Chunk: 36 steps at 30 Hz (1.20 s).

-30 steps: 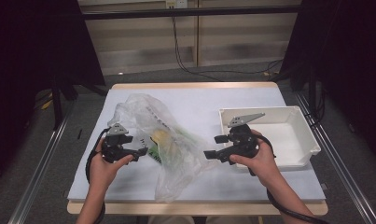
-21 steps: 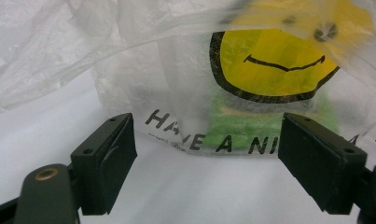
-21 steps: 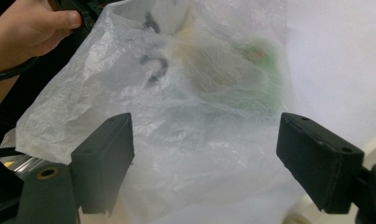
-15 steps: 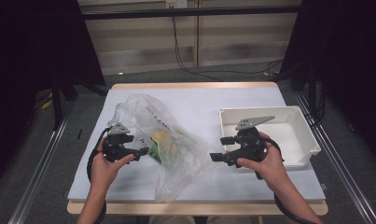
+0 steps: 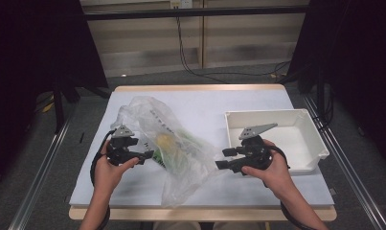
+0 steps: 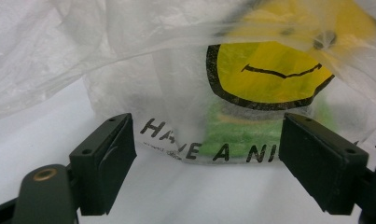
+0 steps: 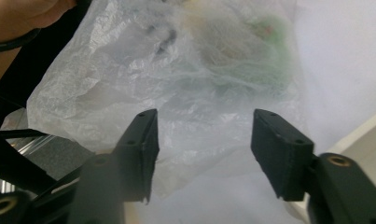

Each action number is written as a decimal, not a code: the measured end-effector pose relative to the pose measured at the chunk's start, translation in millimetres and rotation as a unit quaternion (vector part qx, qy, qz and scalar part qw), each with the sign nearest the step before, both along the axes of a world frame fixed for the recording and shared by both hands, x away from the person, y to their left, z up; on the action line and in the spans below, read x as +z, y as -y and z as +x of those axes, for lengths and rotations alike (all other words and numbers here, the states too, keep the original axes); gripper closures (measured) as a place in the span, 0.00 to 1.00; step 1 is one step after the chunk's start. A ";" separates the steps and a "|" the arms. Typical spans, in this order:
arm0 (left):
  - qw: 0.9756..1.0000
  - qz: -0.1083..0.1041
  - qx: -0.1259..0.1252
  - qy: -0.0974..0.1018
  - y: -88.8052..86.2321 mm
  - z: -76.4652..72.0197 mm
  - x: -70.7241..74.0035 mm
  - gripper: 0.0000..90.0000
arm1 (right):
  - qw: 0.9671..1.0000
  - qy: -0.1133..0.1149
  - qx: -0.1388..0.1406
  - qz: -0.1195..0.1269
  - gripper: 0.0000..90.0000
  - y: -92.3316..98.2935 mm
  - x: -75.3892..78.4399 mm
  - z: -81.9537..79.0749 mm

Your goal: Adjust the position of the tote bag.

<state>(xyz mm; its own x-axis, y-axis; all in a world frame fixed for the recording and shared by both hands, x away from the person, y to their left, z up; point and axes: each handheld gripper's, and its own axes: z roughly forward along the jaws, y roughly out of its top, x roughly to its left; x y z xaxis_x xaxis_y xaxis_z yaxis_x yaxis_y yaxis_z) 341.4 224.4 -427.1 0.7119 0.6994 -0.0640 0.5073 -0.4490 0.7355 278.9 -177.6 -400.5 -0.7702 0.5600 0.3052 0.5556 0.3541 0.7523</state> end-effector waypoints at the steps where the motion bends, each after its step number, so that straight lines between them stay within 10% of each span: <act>1: 1.000 0.000 0.000 0.000 0.0 0.0 0.0 0.21 | 1.000 0.000 0.000 0.000 0.47 0.0 0.0 0.0; 7: 1.000 -0.002 -0.001 0.000 -0.4 -1.3 0.4 0.21 | 1.000 -0.014 0.009 -0.003 1.00 -3.1 -6.9 4.4; 24: 1.000 0.000 0.002 0.001 -3.0 -3.1 1.0 0.21 | 1.000 0.002 -0.013 0.010 1.00 1.6 1.9 11.9; 36: 1.000 -0.005 0.005 0.007 -2.3 -4.3 3.3 0.21 | 0.999 0.012 -0.019 0.030 0.22 -5.6 17.6 -3.7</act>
<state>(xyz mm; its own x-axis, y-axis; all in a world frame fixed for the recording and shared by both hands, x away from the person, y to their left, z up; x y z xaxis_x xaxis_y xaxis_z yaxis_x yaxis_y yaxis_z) 337.2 226.7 -423.8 0.7061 0.7054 -0.0622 0.5015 -0.4362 0.7471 275.1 -172.0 -382.9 -0.7560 0.5700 0.3217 0.5497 0.2861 0.7849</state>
